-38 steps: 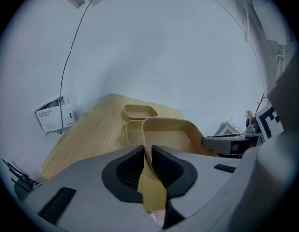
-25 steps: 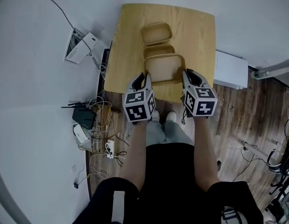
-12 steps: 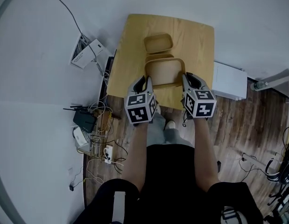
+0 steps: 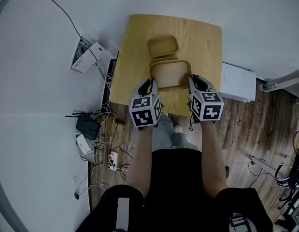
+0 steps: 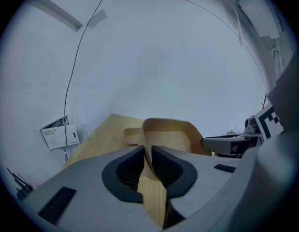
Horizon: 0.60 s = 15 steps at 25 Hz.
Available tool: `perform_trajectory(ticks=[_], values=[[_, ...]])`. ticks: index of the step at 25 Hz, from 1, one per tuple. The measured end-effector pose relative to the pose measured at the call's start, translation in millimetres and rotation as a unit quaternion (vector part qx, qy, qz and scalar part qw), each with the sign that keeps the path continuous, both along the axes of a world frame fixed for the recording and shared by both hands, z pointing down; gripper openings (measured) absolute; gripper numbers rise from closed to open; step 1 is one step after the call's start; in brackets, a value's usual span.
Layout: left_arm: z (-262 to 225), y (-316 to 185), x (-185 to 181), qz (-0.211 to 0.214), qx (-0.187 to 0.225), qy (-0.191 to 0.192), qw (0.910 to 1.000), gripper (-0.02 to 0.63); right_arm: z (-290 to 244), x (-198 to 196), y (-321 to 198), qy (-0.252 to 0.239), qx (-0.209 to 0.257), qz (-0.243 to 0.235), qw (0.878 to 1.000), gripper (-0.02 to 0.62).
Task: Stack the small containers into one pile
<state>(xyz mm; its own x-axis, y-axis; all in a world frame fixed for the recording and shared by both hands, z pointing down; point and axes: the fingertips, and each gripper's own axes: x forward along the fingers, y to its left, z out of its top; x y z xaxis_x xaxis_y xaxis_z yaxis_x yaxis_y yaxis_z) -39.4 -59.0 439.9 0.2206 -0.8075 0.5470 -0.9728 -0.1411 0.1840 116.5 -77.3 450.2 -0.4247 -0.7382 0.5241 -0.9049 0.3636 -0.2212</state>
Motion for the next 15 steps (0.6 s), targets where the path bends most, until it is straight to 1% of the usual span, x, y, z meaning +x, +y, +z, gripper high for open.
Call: perform_trajectory(ticks=[15], values=[[32.8, -42.6, -20.3, -0.004, -0.039, 0.0, 0.9992, 0.054, 30.3, -20.2, -43.1, 0.0, -0.036, -0.003, 0.999, 0.046]])
